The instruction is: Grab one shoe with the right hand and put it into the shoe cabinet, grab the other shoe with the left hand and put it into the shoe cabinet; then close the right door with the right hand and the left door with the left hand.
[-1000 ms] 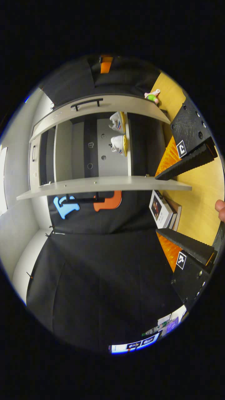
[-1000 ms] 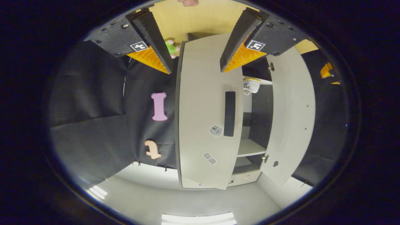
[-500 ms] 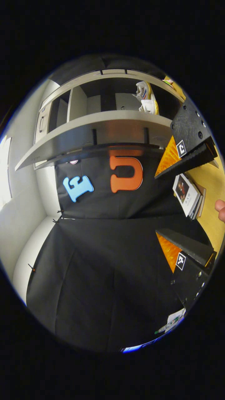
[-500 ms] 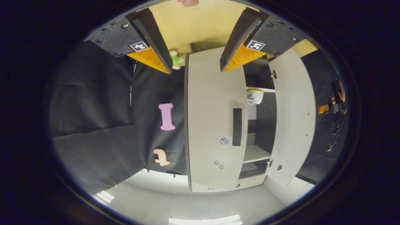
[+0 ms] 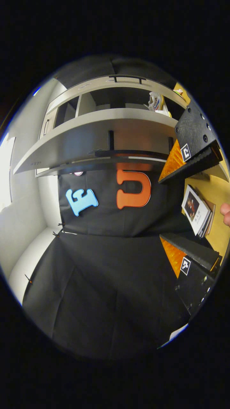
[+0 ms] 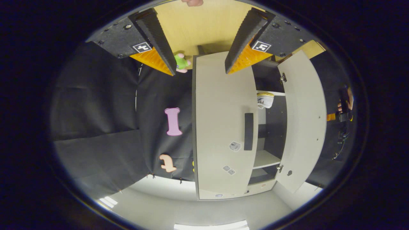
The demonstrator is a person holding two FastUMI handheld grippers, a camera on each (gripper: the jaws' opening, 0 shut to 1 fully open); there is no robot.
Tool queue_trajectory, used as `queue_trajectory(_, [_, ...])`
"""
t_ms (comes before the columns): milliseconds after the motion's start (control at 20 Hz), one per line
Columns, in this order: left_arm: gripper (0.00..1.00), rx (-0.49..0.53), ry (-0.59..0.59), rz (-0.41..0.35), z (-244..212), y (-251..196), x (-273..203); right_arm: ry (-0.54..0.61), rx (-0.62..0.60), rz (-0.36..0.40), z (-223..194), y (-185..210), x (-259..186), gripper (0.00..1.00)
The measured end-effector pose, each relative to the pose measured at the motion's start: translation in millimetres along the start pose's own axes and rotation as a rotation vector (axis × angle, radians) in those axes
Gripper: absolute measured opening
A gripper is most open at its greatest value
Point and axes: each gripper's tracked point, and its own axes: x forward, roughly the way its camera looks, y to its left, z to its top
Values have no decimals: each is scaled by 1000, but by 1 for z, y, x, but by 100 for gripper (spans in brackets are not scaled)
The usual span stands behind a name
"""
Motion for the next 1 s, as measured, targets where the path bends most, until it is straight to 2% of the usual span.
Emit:
queue_trajectory(100, [92,-25,9,-22,-1,-7,-3,-8,-2,3,4,3,1,98])
queue_trajectory(300, [92,5,1,-80,-2,-44,-13,-20,-13,7,8,1,3,99])
queue_trajectory(350, [93,7,-2,-113,-1,-59,-16,-17,-15,6,7,0,4,94])
queue_trajectory(400, [92,9,-4,-137,-1,-73,-15,-13,-17,3,6,-2,3,98])
queue_trajectory(450, [92,14,-13,-155,-1,-87,-16,-9,-19,-1,4,-5,3,99])
queue_trajectory(500, [93,21,-21,-174,-1,-101,-14,-5,-18,-8,4,-9,3,94])
queue_trajectory(550, [93,22,-33,-193,0,-113,-13,-3,-15,-15,3,-14,1,99])
queue_trajectory(750, [93,-15,-8,-275,-12,-160,-3,5,-12,-57,0,-33,-3,99])
queue_trajectory(1000, [93,-21,4,-283,-18,-177,-3,2,12,-99,-1,-49,-6,99])
